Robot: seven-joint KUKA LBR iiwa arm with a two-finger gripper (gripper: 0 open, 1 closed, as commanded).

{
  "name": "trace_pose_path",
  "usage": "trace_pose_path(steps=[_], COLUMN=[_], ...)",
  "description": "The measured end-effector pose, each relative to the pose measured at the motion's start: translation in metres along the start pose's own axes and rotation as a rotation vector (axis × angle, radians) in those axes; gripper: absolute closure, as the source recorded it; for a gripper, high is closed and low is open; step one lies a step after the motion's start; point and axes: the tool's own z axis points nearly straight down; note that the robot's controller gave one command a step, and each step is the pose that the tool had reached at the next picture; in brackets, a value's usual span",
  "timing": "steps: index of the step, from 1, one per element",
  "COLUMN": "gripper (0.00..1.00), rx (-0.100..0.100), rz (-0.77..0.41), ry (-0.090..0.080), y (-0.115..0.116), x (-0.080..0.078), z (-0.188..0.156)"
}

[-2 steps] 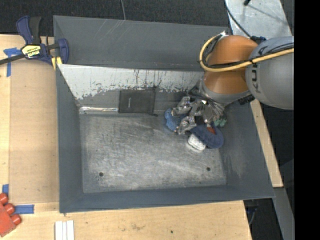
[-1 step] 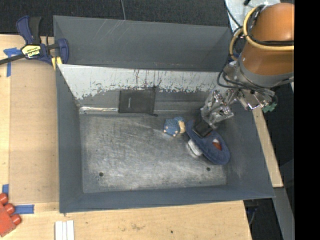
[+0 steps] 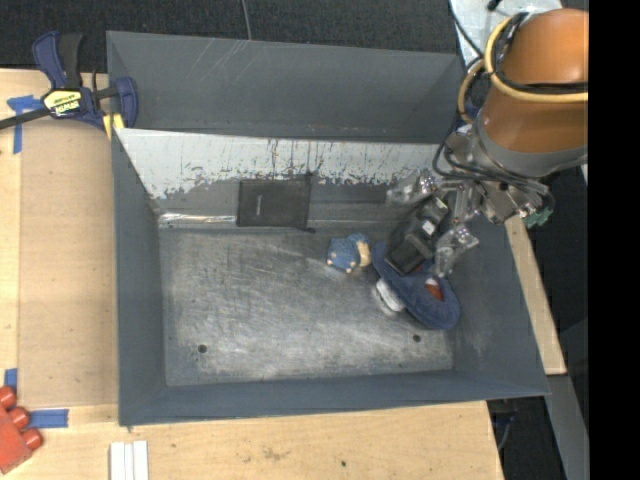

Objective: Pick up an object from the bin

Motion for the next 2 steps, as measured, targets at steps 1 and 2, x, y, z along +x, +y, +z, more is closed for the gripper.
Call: trace_pose_path(steps=[1, 2], gripper=[0.00, 1.00], rx=[0.001, 0.000], rz=[0.035, 0.031], ry=[-0.013, -0.023], y=[-0.0053, -0.0022], x=[-0.0195, -0.0235], z=[0.1669, 0.1614])
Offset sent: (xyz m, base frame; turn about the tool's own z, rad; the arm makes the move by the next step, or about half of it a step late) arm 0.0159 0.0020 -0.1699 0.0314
